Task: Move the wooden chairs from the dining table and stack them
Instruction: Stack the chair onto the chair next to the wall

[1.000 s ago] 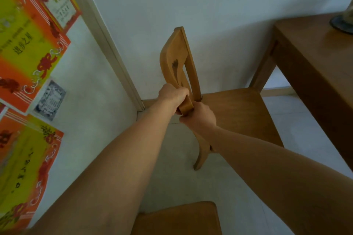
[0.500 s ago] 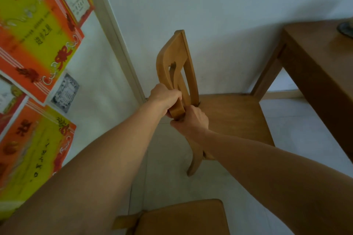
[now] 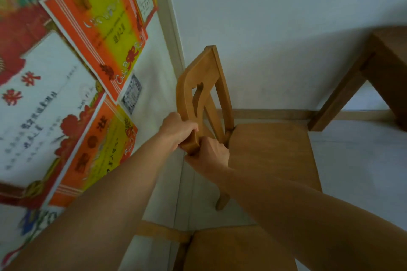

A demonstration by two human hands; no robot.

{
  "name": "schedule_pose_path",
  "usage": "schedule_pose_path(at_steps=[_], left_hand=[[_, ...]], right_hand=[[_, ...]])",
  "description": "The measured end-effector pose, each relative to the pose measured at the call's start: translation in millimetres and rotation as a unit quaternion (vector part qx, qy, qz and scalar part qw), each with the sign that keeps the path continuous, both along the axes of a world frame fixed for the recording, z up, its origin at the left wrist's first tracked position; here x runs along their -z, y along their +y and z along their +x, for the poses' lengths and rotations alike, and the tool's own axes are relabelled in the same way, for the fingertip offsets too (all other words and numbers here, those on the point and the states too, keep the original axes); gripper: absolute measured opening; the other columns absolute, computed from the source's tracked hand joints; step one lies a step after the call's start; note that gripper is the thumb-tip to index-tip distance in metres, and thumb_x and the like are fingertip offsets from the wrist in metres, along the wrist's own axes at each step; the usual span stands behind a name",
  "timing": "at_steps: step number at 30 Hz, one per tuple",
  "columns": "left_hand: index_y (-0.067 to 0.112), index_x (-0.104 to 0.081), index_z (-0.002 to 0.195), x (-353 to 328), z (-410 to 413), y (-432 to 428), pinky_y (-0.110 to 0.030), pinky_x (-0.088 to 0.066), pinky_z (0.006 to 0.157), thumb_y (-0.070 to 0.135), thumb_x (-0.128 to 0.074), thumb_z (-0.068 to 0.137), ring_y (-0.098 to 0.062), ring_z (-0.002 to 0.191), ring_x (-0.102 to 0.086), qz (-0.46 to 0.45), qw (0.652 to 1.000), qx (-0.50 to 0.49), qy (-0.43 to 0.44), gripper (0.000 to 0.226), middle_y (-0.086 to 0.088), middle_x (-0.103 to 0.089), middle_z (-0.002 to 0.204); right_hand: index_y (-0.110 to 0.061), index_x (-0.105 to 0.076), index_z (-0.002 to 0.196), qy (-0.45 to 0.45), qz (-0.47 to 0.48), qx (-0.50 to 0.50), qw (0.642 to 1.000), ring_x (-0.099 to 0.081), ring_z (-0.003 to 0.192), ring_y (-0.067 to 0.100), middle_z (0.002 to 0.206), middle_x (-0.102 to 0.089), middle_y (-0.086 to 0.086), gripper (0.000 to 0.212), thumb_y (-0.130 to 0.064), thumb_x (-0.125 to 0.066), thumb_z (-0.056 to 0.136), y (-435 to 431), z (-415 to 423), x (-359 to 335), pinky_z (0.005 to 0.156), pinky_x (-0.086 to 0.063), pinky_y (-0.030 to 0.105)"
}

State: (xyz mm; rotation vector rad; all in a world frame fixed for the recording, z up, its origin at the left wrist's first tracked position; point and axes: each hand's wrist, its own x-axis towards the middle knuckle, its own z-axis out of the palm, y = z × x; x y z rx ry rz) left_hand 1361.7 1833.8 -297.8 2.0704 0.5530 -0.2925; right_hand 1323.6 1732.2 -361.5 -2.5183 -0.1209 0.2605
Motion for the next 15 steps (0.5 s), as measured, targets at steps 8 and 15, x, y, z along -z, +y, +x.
schedule_pose_path(at_steps=[8, 15], left_hand=[[0.016, -0.059, 0.089, -3, -31, 51, -0.040, -0.057, 0.070, 0.017, -0.073, 0.068, -0.024, 0.083, -0.064, 0.021, 1.000, -0.017, 0.007, 0.025, -0.009, -0.067, 0.095], [0.018, -0.056, 0.106, -5, -57, 91, -0.036, -0.054, 0.070, 0.016, -0.073, 0.070, -0.024, 0.087, -0.062, 0.019, 0.999, -0.032, 0.009, 0.039, -0.007, -0.064, 0.101]], right_hand=[[-0.023, -0.055, 0.083, -0.009, -0.008, -0.015, 1.000, -0.054, 0.068, 0.017, 0.071, -0.055, -0.007, 0.021, -0.038, -0.067, 0.076, 49, -29, -4, 0.062, -0.038, 0.029], [-0.027, -0.050, 0.080, -0.015, -0.006, -0.031, 0.999, -0.060, 0.073, 0.019, 0.072, -0.054, -0.007, 0.027, -0.043, -0.070, 0.074, 94, -50, -1, 0.063, -0.040, 0.030]])
